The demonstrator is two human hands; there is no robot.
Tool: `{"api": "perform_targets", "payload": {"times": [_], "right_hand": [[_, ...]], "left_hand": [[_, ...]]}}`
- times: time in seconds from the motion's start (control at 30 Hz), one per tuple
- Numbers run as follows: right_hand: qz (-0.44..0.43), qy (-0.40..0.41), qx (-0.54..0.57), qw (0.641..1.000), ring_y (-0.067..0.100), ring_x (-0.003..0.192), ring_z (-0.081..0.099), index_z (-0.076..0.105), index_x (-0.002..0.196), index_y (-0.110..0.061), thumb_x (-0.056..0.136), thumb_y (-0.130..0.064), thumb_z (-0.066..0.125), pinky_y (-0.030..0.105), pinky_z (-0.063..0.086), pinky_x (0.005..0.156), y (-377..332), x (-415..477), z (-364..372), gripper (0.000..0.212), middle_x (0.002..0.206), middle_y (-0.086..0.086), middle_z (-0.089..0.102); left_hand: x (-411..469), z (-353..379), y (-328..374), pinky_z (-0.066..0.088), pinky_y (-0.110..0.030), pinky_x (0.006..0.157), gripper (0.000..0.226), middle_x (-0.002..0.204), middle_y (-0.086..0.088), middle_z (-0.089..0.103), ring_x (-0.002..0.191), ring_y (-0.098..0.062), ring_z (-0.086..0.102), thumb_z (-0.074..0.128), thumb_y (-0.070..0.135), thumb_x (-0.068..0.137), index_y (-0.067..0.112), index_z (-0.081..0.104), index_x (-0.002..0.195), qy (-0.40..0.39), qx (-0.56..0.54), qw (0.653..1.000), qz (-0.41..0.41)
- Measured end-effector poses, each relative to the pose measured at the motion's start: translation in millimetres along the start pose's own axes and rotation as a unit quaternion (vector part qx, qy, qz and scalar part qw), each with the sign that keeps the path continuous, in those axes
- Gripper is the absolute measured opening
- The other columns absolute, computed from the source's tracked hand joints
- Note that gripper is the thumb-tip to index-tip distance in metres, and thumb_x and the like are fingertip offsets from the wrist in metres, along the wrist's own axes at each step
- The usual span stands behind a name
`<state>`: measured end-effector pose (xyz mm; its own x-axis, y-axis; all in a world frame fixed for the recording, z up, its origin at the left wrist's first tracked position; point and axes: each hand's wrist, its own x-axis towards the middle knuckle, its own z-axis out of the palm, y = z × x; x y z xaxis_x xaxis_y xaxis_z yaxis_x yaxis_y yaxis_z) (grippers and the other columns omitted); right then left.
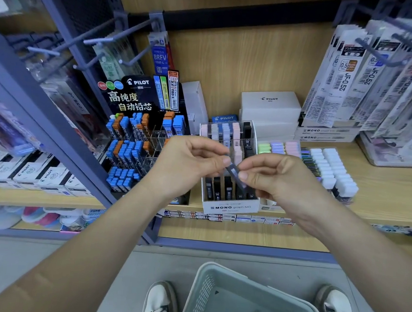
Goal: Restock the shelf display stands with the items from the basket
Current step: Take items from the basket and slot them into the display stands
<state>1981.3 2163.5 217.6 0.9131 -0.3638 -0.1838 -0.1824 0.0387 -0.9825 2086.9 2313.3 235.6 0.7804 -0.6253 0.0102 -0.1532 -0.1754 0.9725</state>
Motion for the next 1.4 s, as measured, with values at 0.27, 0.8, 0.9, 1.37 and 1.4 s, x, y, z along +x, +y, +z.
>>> {"api": "perform_targets", "payload": {"times": [0.27, 0.8, 0.9, 1.37, 1.4], "right_hand": [[0.035, 0.122, 0.033, 0.991, 0.011, 0.058, 0.056, 0.068, 0.084, -0.010, 0.093, -0.006, 0.061, 0.022, 0.043, 0.056, -2, 5, -32, 0.012, 0.073, 0.005, 0.065], [0.043, 0.107, 0.015, 0.993, 0.012, 0.054, 0.053, 0.069, 0.084, -0.008, 0.091, -0.007, 0.062, 0.023, 0.043, 0.055, 4, 3, -38, 0.009, 0.066, 0.003, 0.060], [0.053, 0.096, -0.001, 0.994, 0.012, 0.056, 0.053, 0.070, 0.084, -0.009, 0.091, -0.009, 0.063, 0.024, 0.043, 0.055, 8, 2, -37, 0.009, 0.066, 0.002, 0.061], [0.061, 0.063, -0.053, 0.995, 0.008, 0.051, 0.050, 0.071, 0.086, -0.008, 0.092, -0.008, 0.061, 0.020, 0.042, 0.050, 14, -3, -44, 0.011, 0.061, 0.000, 0.058], [0.062, 0.061, -0.055, 0.995, 0.008, 0.050, 0.050, 0.070, 0.085, -0.009, 0.092, -0.008, 0.061, 0.020, 0.042, 0.049, 14, -4, -45, 0.011, 0.061, 0.000, 0.058]], "left_hand": [[13, -19, -43, 0.047, -0.014, 0.083, 0.016, 0.093, 0.006, 0.072, 0.078, 0.001, 0.061, 0.072, 0.017, 0.083, 0.018, 0.075, 0.098, 0.034, 0.357, 0.933, 0.010], [21, -4, -72, 0.038, 0.001, 0.068, 0.013, 0.083, 0.012, 0.060, 0.070, 0.005, 0.053, 0.073, 0.015, 0.081, 0.016, 0.074, 0.094, 0.023, 0.395, 0.916, 0.062], [22, -1, -79, 0.035, -0.007, 0.070, 0.016, 0.090, 0.010, 0.054, 0.073, -0.001, 0.049, 0.071, 0.017, 0.084, 0.015, 0.074, 0.099, 0.026, 0.436, 0.895, 0.090], [22, 6, -82, 0.036, -0.022, 0.077, 0.023, 0.099, -0.001, 0.058, 0.103, -0.020, 0.053, 0.063, 0.020, 0.089, 0.015, 0.069, 0.111, 0.011, 0.532, 0.839, 0.112], [22, 6, -80, 0.035, -0.022, 0.077, 0.023, 0.100, -0.001, 0.058, 0.104, -0.020, 0.052, 0.063, 0.020, 0.089, 0.015, 0.069, 0.111, 0.007, 0.536, 0.837, 0.109]]}}
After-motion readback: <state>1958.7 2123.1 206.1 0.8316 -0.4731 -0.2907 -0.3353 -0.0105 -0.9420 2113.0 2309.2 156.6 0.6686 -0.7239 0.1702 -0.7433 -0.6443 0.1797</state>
